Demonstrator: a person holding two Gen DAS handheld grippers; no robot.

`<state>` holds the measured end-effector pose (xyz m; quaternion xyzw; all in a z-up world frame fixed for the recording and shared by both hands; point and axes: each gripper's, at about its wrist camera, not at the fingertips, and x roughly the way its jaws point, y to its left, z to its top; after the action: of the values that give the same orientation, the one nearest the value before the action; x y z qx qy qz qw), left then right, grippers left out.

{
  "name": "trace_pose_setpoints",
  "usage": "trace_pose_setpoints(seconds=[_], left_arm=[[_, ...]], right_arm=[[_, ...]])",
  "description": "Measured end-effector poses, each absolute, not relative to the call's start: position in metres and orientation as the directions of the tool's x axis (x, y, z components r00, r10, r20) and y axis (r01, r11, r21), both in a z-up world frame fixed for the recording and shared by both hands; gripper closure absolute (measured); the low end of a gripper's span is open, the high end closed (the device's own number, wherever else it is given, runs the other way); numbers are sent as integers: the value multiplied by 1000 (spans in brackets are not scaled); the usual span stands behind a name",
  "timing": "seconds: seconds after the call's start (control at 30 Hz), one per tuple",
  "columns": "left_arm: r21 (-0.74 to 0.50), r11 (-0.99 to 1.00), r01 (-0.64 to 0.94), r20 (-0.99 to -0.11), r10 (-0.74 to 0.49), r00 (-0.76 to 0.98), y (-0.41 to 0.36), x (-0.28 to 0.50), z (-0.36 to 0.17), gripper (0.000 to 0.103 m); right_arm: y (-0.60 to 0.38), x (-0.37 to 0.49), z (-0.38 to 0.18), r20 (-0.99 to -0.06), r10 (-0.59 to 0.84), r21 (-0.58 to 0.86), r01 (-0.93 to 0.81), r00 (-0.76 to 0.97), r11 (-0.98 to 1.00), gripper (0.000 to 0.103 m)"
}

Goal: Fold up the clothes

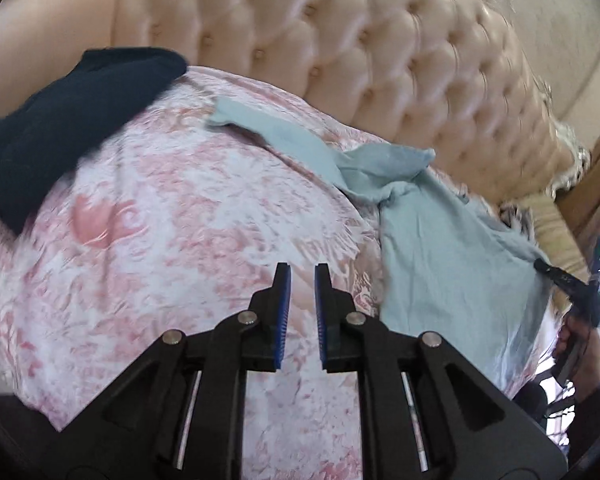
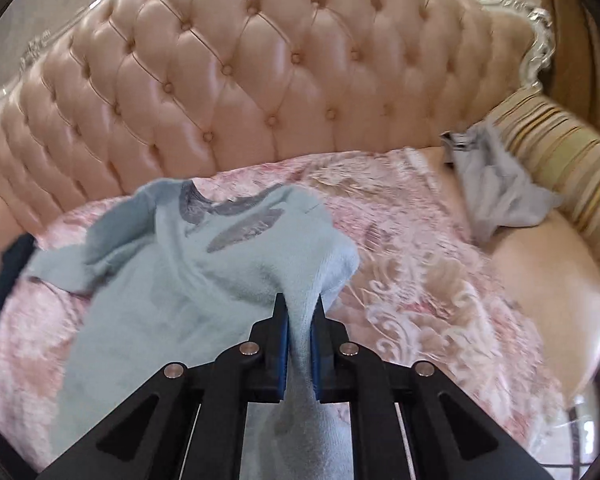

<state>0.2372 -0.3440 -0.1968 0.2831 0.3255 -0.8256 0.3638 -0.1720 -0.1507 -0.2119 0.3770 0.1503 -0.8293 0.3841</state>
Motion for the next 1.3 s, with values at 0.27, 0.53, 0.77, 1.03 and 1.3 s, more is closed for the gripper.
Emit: trace_pose_setpoints(seconds=[0.27,0.53,0.77,1.03,1.3], left_arm=[[-214,-748,628,-697,-334,-635,-377,142,-182,43],[-46,-936,349,-800,-174,-574,-431,14,-193,43],[31,-981,189,-904,-108,-413,-440,-56,-219,51],[63,-962,264,-944,-143,-297,-463,-78,-233,96],[180,-848,498,-923,-321,-213,-483,-69,-246,66]], right_arm=[[-145,-171,-248,-822,-406,-7,719,-400,-695,93],[-124,-184,-281,-852,-386,92,625,-353,-775,26],[-120,-181,-283,-847,-405,87,663,-344,-744,24],[-123,-183,-280,-854,-412,94,685,-317,-722,47],[-131,-175,-278,-862,-395,69,699,-318,-712,62]])
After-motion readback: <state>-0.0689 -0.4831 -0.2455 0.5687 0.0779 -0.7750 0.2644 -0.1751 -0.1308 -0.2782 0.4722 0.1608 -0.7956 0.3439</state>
